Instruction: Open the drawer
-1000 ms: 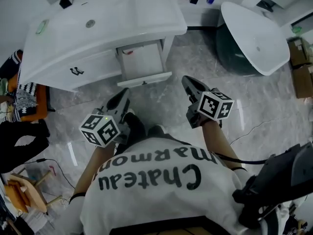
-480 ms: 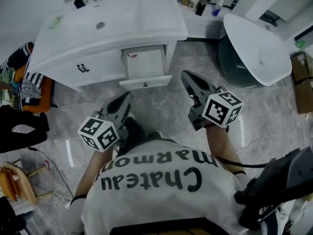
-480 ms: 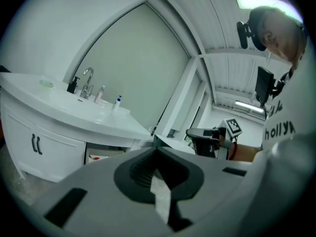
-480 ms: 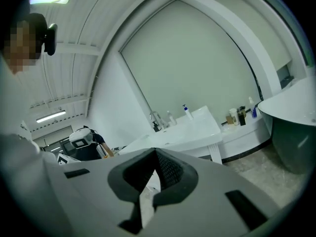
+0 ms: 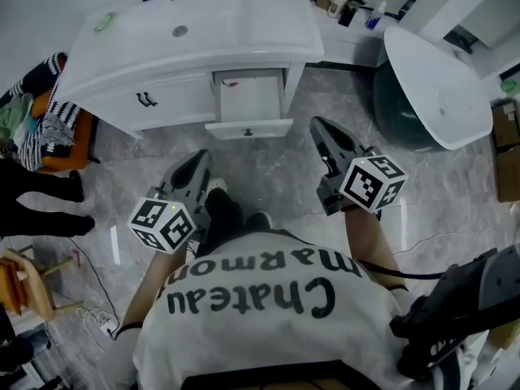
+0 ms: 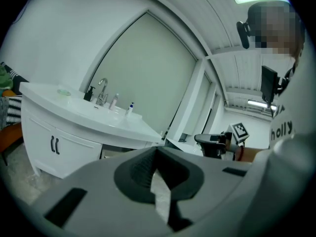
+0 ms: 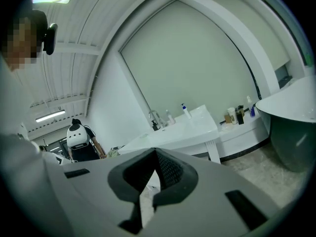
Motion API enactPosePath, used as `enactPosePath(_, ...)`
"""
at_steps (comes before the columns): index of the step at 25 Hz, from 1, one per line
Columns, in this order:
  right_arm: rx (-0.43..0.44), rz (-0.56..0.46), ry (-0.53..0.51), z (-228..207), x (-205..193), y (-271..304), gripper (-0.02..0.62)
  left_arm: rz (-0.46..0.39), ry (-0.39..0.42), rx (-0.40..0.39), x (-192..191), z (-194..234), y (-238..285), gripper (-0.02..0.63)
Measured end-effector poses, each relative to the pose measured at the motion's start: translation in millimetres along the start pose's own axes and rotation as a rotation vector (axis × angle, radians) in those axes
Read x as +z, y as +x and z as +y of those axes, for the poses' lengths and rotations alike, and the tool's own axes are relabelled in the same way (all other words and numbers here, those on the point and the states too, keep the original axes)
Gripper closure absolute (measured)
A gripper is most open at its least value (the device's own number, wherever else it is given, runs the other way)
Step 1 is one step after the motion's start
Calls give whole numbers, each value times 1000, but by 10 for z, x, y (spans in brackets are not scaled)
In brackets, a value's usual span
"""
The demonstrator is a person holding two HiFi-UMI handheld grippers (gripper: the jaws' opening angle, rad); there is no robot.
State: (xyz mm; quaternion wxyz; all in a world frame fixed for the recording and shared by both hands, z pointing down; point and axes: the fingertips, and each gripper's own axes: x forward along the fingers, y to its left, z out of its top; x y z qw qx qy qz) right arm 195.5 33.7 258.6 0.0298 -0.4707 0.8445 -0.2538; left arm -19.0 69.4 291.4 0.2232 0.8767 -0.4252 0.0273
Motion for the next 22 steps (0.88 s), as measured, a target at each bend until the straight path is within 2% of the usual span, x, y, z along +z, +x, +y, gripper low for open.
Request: enactPosePath(22, 4, 19, -22, 60, -60, 0, 586, -8, 5, 66, -41, 91, -167, 598)
